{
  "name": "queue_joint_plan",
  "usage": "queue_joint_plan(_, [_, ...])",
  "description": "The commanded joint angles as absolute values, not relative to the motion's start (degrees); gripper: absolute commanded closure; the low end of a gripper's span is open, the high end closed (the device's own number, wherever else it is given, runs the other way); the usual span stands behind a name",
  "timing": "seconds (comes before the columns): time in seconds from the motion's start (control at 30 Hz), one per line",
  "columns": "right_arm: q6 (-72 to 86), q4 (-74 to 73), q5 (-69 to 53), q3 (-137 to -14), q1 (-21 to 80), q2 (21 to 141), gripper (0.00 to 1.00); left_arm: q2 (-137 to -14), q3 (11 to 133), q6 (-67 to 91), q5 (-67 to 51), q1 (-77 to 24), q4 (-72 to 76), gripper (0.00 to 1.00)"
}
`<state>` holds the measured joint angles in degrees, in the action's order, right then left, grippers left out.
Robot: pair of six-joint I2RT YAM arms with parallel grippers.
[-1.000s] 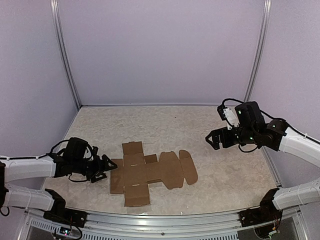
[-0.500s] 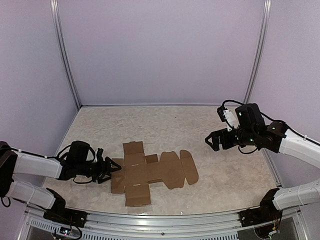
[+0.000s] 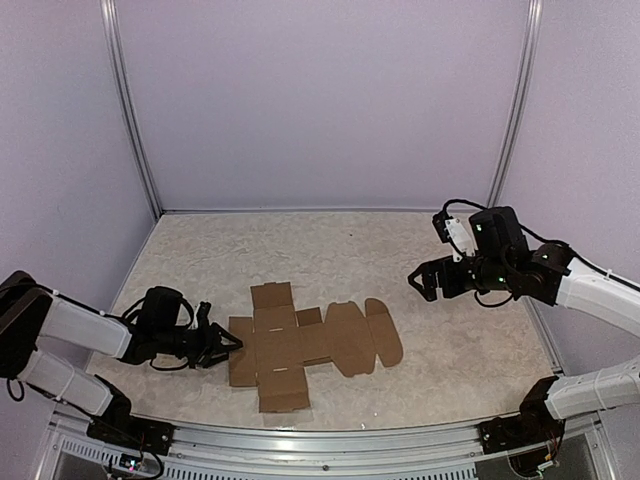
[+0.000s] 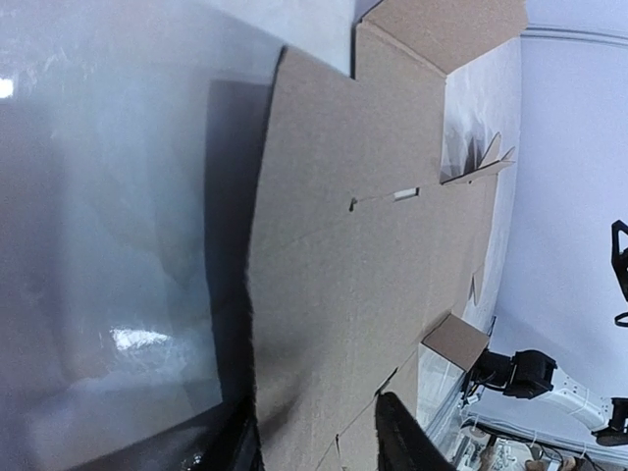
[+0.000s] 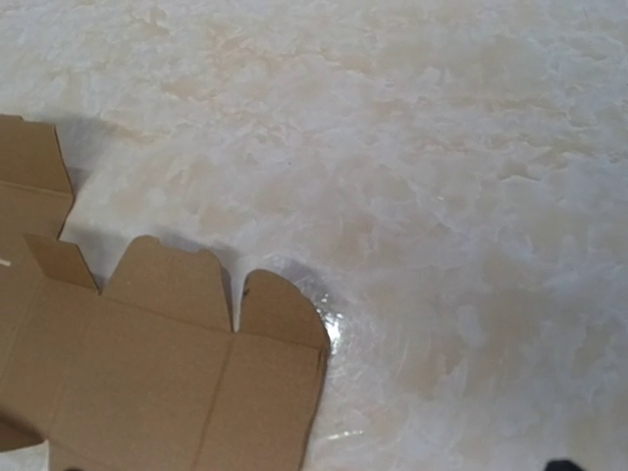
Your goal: Fold the paper box
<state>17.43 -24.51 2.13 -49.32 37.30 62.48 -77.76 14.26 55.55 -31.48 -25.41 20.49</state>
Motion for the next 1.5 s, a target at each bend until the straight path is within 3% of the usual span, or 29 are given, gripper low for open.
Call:
queue_joint_plan(0.0, [17.44, -23.84, 1.4, -49.28, 37.62, 63.19, 0.0, -78.73, 14.06, 54.6, -31.79, -24.96, 18.09, 0.7])
queue_joint_plan(0.4, [16.92, -23.92, 0.36, -50.71, 37.62, 63.48, 0.0, -76.02, 20.39, 49.99, -33.24, -24.96, 9.02, 1.0])
queue_joint_plan(0.73, [12.28, -21.7, -7.04, -53.31, 37.67, 61.57, 0.01, -71.15, 32.66, 40.87, -33.71, -25.23, -7.85, 1.0])
queue_joint_plan(1.03, [2.88, -19.19, -13.19, -57.1, 39.52, 61.86, 0.06, -74.67, 49.05, 26.04, -30.97, -28.22, -28.72, 1.0])
queue_joint_plan(1.2, [-5.41, -15.89, -15.0, -58.42, 41.11, 63.51, 0.09, -80.35, 60.86, 17.31, -21.64, -30.75, -41.44, 1.0])
queue_joint_plan(1.47, [-19.79, -12.82, -23.32, -60.46, 42.61, 68.02, 0.09, -87.46, 72.99, 9.02, -7.32, -35.6, -48.8, 1.0])
